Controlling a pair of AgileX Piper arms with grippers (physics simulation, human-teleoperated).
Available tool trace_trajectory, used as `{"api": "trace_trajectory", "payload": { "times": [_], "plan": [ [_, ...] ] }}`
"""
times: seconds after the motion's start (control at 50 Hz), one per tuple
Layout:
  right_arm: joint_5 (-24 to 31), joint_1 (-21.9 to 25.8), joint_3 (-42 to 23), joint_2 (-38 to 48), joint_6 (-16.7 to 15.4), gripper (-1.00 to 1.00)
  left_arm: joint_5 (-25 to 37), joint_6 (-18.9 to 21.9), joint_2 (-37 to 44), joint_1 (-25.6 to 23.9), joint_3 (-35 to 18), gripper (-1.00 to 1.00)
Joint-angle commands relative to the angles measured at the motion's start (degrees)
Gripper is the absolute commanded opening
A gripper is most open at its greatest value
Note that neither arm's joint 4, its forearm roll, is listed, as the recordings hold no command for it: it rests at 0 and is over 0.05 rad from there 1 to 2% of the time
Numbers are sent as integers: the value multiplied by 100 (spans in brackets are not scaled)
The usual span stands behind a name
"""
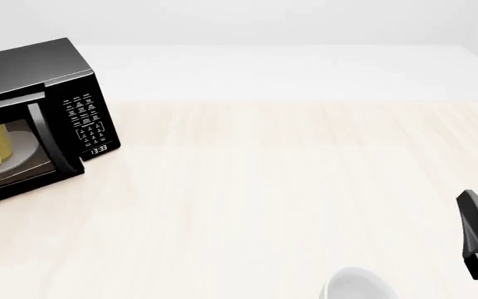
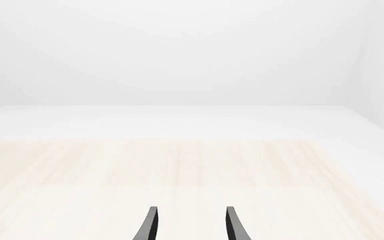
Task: Put the yellow and white mug in the microwave and close it.
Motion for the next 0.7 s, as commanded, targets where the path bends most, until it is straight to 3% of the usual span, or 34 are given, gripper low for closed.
{"api": "trace_trajectory", "payload": {
  "times": [0.02, 0.7],
  "plan": [
    [0, -1, 0, 0, 1, 100, -137, 97, 41, -110, -187, 100],
    [1, 1, 0, 0, -1, 100, -118, -371, 822, 226, -860, 100]
  ]
}}
